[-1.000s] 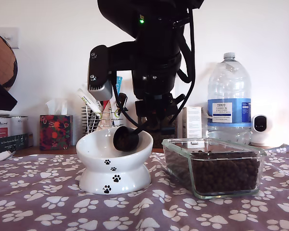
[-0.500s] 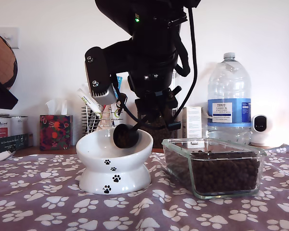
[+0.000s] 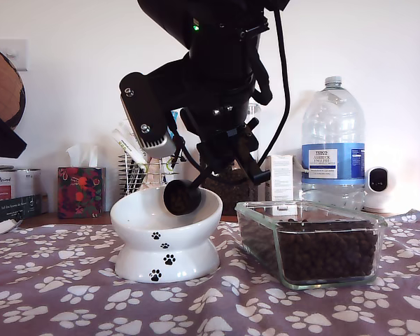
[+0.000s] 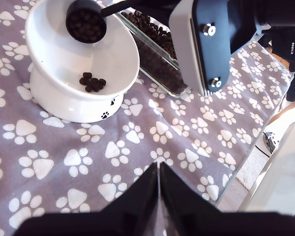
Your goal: Measure one spoon of cat food and pour it into the food bowl
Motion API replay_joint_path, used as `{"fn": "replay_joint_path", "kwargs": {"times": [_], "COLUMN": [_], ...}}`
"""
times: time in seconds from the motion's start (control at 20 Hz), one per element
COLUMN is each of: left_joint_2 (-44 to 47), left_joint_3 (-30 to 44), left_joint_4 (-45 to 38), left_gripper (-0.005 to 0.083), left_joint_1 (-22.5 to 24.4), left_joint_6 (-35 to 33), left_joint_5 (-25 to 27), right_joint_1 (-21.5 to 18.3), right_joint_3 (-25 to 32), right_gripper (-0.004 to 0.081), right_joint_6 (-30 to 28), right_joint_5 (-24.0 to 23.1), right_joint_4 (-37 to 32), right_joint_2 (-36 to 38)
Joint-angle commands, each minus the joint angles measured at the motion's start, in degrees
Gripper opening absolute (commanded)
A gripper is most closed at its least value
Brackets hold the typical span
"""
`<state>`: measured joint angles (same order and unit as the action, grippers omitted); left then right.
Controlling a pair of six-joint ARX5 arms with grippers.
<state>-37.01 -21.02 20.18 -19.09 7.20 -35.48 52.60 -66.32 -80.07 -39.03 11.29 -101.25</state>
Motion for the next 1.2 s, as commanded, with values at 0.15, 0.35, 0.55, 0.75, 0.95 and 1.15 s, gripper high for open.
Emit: {"fn": "replay_joint_path", "kwargs": {"times": [0.15,0.35,0.55,0.75,0.95,1.15], "left_joint_2": [-0.4,-0.4,-0.4,-0.4,-0.4,-0.4], "left_joint_3": [0.2,0.2,0.2,0.2,0.2,0.2], "left_joint_4": [-0.5,-0.5,-0.5,-0.5,-0.5,-0.3], "left_gripper": [-0.0019,-0.0019,-0.0019,-0.0019,-0.0019,-0.0019], "left_joint_1": [-0.2,-0.2,-0.2,-0.2,-0.2,-0.2], "left_joint_6": [0.0,0.2,0.3,0.3,0.3,0.5], "left_joint_5": [-0.1,-0.1,-0.8,-1.8,-2.2,-2.3], "right_joint_1": [0.3,0.9,1.4,1.4,1.5,2.0], "right_joint_3": [-1.0,-1.0,-1.0,-1.0,-1.0,-1.0], "right_gripper": [-0.0012,-0.0012,-0.0012,-0.0012,-0.0012,-0.0012], "right_joint_6": [-4.2,-6.0,-7.4,-9.0,-10.4,-14.0], "right_joint_5": [-1.3,-2.4,-3.7,-6.6,-9.2,-9.8], "right_joint_4": [-1.3,-1.8,-3.1,-3.8,-4.4,-4.6], "right_joint_2": [-1.4,-3.4,-4.1,-4.1,-4.2,-4.4]}}
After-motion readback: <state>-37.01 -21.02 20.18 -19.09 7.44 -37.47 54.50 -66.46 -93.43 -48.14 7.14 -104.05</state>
